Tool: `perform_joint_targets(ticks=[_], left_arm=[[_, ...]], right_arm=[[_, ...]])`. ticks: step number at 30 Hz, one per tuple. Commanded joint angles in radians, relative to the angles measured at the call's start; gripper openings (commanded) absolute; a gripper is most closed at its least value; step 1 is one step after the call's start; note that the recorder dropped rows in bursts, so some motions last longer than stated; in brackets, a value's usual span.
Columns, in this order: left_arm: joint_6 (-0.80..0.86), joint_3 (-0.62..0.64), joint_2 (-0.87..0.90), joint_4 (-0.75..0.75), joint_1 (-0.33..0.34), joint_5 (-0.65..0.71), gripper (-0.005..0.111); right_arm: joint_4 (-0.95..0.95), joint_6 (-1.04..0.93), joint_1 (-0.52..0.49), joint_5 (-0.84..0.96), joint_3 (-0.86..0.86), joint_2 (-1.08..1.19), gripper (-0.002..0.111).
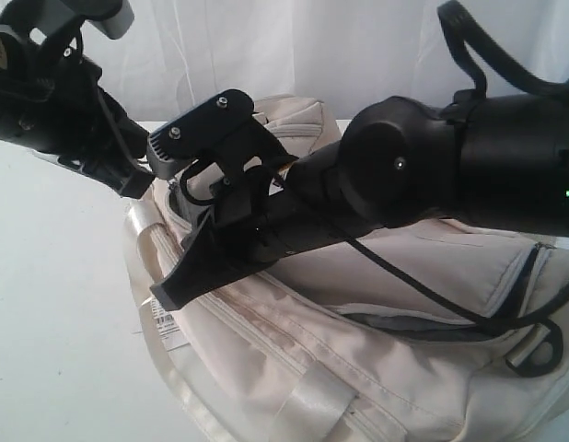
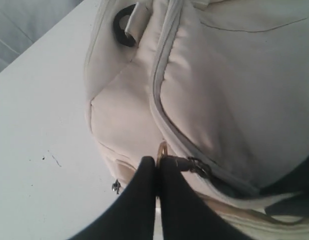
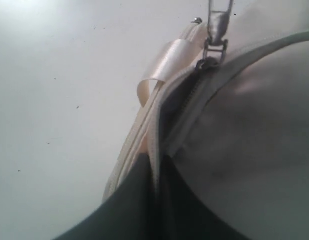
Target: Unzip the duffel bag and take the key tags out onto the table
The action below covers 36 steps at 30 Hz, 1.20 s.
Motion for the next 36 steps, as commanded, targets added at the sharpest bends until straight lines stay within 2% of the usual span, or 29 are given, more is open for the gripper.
perform_joint_targets(ticks=[1, 7, 14, 19, 26, 31, 36], left_arm=[[0.0, -0.006, 0.035, 0.043, 0.004, -0.082, 0.0], [-0.006, -0.006, 0.059, 0.042, 0.004, -0.156, 0.0], [-0.047, -0.006, 0.06, 0.046, 0.044, -0.19, 0.0], [-0.052, -0.006, 0.062, 0.046, 0.074, -0.207, 0.0], [-0.06, -0.006, 0.096, 0.044, 0.074, -0.23, 0.0], [-0.09, -0.009, 0.134, 0.043, 0.074, -0.303, 0.0], [-0.096, -0.066, 0.184, 0.01, 0.074, -0.289, 0.0]], right_arm=[[0.053, 0.053, 0.001, 0.132, 0.006, -0.016, 0.0], [0.061, 0.073, 0.019, 0.161, 0.006, -0.064, 0.0], [0.039, 0.128, 0.019, 0.233, 0.012, -0.102, 0.0], [0.031, 0.132, 0.019, 0.227, 0.085, -0.132, 0.0], [0.015, 0.144, 0.019, 0.238, 0.201, -0.216, 0.0], [0.015, 0.16, 0.019, 0.266, 0.255, -0.302, 0.0], [0.019, 0.181, 0.019, 0.291, 0.297, -0.357, 0.0]])
